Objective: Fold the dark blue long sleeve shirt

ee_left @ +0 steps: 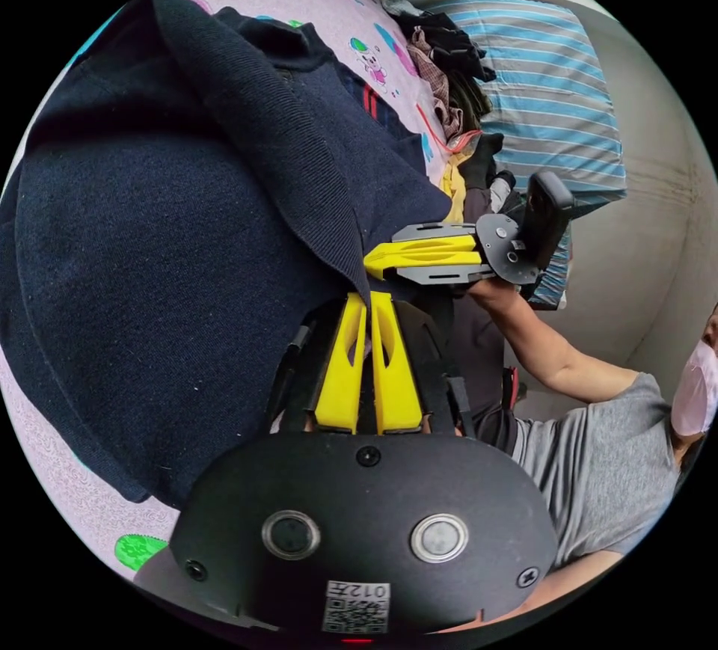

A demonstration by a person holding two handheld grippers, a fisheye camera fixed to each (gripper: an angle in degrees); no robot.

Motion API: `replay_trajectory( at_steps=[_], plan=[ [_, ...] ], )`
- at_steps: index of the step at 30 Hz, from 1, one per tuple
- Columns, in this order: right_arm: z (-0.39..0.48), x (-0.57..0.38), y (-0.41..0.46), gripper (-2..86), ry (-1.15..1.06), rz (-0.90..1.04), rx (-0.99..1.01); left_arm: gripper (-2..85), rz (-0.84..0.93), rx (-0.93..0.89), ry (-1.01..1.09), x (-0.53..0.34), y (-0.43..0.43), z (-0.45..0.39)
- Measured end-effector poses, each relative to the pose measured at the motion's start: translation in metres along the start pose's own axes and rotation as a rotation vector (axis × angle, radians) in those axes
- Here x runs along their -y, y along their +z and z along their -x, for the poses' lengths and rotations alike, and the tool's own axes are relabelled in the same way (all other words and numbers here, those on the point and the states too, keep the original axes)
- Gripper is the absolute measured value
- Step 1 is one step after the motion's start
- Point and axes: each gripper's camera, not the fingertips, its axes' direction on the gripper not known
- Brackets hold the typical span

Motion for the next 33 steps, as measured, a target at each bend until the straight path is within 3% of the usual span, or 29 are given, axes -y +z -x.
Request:
replay_trajectory(
  at_steps=[5,11,19,29,33],
  plan=[
    [-0.015,-0.026,-0.024,-0.8,0.125,-0.101,0.136,1.3,-0.043,-0.104,-0.074,-0.005,-0.019,0.013],
    [0.041,-0.090,-0.091,0.0,-0.024,-0.285,-0.081,1.1,-0.109,-0.164,-0.096,-0.011,-0.037,0.018],
    [0.161,-0.114,-0.061,7.8,-0.284,-0.179,-0.390,0.9,-0.168,-0.194,-0.089,-0.013,-0.050,-0.004],
    [0.217,-0.136,-0.040,10.0,-0.354,-0.172,-0.589,1.2,-0.175,-0.170,-0.068,-0.013,-0.063,-0.040],
    [0.208,-0.135,-0.035,9.7,-0.300,-0.162,-0.576,1.7,-0.173,-0.159,-0.068,-0.014,-0.063,-0.057]
  ],
)
